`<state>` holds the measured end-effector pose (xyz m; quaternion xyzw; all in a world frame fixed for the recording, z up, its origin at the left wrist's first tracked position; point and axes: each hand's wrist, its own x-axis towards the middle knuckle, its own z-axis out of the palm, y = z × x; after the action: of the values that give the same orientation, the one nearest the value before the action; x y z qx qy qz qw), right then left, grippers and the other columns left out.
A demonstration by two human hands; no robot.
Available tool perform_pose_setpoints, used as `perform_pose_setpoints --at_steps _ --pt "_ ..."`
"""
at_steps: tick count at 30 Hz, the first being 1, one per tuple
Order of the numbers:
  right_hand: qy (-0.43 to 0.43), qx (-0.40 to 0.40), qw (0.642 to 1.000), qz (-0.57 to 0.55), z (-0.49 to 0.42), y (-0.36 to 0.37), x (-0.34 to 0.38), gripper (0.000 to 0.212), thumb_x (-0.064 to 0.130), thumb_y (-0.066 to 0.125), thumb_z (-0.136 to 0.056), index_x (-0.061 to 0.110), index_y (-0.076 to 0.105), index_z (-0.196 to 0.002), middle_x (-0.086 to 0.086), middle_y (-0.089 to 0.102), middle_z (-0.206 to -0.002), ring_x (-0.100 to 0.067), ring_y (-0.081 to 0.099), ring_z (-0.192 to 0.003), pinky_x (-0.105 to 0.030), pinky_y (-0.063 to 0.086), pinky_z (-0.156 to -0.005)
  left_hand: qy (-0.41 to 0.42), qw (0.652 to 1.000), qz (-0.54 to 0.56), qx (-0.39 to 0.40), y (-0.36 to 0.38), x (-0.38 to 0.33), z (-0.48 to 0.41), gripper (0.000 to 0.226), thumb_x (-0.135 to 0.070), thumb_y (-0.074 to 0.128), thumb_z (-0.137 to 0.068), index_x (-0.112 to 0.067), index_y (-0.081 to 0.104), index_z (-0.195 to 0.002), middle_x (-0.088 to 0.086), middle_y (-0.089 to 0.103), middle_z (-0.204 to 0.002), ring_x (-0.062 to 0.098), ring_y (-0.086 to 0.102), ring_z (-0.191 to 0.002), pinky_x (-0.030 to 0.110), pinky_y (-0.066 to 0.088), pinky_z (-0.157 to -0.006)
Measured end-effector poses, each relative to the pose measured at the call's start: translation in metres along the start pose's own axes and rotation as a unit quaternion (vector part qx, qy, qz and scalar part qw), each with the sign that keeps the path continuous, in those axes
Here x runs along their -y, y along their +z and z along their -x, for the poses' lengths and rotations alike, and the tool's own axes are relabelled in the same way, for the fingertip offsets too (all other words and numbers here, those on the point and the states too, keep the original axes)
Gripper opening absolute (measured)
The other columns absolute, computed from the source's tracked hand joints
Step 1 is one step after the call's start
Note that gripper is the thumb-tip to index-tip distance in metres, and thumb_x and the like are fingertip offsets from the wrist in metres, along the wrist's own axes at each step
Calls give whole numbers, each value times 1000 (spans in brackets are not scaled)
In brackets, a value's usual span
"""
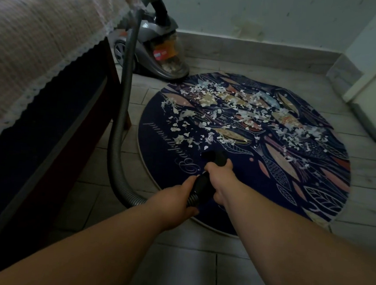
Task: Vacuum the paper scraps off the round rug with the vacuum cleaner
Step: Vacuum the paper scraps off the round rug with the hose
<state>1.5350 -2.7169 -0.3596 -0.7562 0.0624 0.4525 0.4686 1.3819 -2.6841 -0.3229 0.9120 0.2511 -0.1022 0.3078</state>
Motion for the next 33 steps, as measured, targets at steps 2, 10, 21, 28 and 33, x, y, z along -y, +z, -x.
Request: perform_pose_setpoints --at_steps 2,10,21,28,33 --pt "-4 0 1000 0 -3 5 4 91 27 60 -89 50 -1 -152 -14 56 -114 -35 61 -100 -55 54 -91 -8 1000 4 1 -3 4 -3 85 -38 60 -89 -30 1 -149 8 52 -131 23 54 -112 29 42 -92" --pt "16 33 999 33 -14 50 5 102 38 68 -70 63 -1 -141 -14 55 -124 -37 58 -113 -56 52 -94 -38 999 -13 -30 -18 27 10 82 -38 57 -91 -28 2 -150 6 54 -129 20 56 -110 20 37 -78" --pt "-10 15 1000 -7 -12 20 15 90 26 59 -92 48 -4 -153 -15 58 -120 -35 62 -103 -53 54 -93 -24 1000 9 -15 -11 12 -10 82 -36 59 -90 -29 3 -149 7 55 -126 23 56 -108 26 42 -85" --pt "-7 18 1000 -4 -9 8 14 88 25 60 -91 46 1 -154 -16 56 -118 -35 61 -102 -53 55 -91 -11 999 -1 -33 -8 3 -6 78 -34 59 -90 -30 8 -148 5 58 -121 22 58 -104 22 39 -77" --pt "9 56 998 16 3 36 5 102 32 64 -76 54 -3 -149 -15 57 -121 -36 63 -104 -55 54 -91 -26 997 -10 -66 -9 15 18 75 -35 57 -90 -27 10 -148 3 59 -120 19 58 -101 21 38 -73"
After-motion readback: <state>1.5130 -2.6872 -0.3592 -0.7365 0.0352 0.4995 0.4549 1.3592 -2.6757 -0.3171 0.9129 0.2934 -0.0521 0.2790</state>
